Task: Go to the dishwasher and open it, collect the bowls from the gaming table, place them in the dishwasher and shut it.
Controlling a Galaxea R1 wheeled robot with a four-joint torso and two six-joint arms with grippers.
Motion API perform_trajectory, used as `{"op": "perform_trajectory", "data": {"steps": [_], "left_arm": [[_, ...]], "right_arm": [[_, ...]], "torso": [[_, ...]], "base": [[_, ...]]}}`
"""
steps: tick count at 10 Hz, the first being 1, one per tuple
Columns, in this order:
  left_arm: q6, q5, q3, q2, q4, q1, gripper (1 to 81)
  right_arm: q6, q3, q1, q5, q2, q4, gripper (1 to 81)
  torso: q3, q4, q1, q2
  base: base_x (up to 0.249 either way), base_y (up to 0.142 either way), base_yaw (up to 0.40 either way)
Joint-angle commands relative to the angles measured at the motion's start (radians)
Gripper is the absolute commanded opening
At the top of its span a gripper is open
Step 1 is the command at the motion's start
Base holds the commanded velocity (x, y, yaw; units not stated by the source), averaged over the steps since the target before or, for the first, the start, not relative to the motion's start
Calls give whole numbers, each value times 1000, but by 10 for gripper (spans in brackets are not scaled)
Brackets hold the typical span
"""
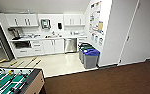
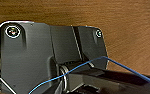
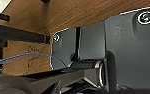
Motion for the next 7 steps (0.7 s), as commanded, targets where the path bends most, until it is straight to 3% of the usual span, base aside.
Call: {"op": "perform_trajectory", "data": {"steps": [1, 7], "left_arm": [[8, 52, 21, -12, 5, -45, 811], [8, 52, 21, -14, 2, -45, 811]], "right_arm": [[-5, 18, 41, -48, -15, -1, 811], [-4, 13, 41, -49, -15, -1, 811]], "torso": [[0, 0, 0, 0], [0, 0, 0, 0]], "base": [[140, 72, 0], [139, 72, 0]]}}
